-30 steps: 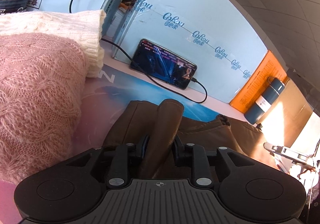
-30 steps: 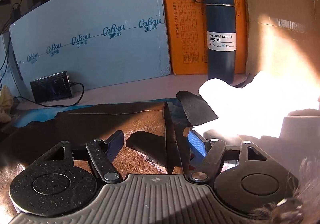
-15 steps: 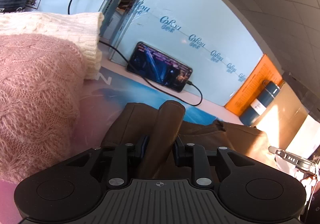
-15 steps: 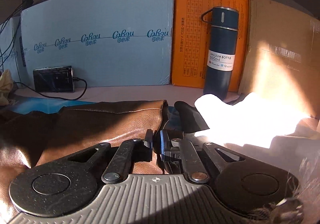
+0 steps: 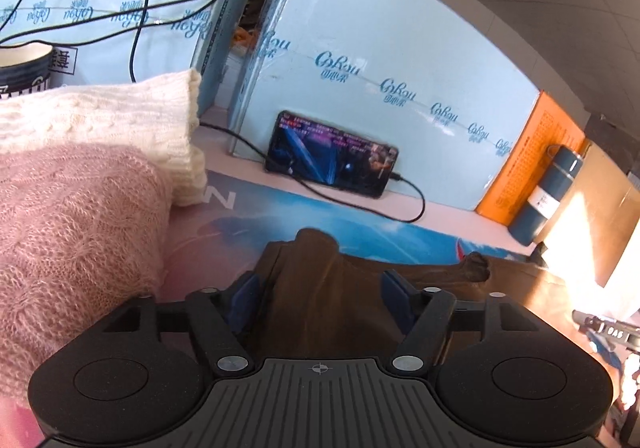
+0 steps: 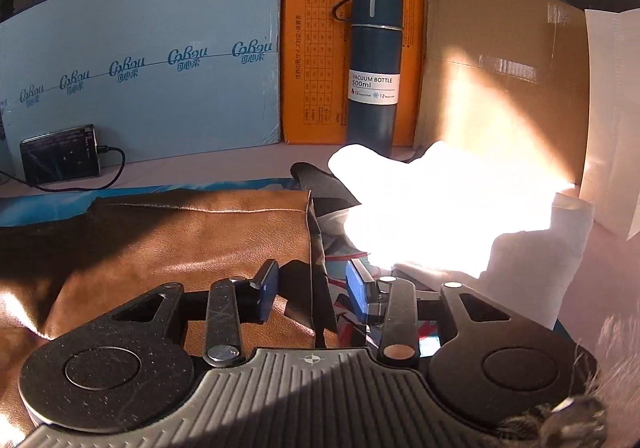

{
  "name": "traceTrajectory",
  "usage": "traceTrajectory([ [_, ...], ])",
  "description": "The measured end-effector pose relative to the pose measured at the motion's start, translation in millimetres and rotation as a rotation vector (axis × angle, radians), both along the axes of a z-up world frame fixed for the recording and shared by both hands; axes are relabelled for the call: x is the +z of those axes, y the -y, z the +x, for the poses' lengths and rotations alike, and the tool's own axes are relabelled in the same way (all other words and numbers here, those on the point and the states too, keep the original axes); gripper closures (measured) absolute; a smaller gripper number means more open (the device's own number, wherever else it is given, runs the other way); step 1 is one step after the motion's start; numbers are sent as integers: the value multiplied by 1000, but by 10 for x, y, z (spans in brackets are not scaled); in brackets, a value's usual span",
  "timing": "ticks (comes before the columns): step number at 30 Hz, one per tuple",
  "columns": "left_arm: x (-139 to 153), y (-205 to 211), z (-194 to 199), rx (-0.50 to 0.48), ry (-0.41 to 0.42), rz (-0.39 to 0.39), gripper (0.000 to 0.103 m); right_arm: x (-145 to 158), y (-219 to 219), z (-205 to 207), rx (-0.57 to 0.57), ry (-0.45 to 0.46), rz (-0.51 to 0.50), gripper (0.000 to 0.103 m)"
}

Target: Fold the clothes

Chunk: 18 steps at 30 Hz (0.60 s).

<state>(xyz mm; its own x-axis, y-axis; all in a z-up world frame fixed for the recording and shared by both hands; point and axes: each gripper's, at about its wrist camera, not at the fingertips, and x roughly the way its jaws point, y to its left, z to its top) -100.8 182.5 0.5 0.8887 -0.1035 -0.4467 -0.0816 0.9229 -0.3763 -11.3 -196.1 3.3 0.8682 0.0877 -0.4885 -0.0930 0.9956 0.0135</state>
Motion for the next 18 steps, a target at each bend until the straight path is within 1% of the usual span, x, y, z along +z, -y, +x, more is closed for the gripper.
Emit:
traceTrajectory([
  [1, 83, 1, -74, 5, 25, -5, 18, 10, 24, -44, -14, 7, 18, 55],
  [2, 159, -1, -154, 17, 42, -12, 14, 28, 35, -110, -32, 22, 33, 53],
  [3, 227, -7, -247, 30, 55, -27, 9, 56, 40, -186, -51, 45, 54, 48],
  [4, 270, -19, -326, 34, 57, -54, 6, 90, 42, -276, -64, 74, 88, 44],
  [5, 289, -44, -399, 28, 49, -97, 6, 120, 41, -363, -63, 98, 130, 36],
  [6, 300, -69, -466, 19, 37, -143, 5, 143, 38, -437, -47, 112, 176, 32],
  [7, 282, -90, -520, 3, 14, -201, 5, 162, 31, -505, -31, 123, 219, 31],
  [8, 260, -108, -572, -11, -10, -256, 5, 167, 6, -557, -9, 124, 255, 27],
  [10, 179, -115, -667, -20, -68, -331, 5, 163, -85, -651, 51, 118, 331, 25],
  [12, 99, -89, -760, -4, -125, -354, 5, 140, -191, -705, 105, 122, 369, 22],
  [15, 2, -49, -874, 25, -206, -370, 5, 94, -307, -731, 143, 110, 382, 21],
  [18, -145, 4, -916, 21, -253, -402, 5, 24, -312, -725, 185, 79, 430, 20],
])
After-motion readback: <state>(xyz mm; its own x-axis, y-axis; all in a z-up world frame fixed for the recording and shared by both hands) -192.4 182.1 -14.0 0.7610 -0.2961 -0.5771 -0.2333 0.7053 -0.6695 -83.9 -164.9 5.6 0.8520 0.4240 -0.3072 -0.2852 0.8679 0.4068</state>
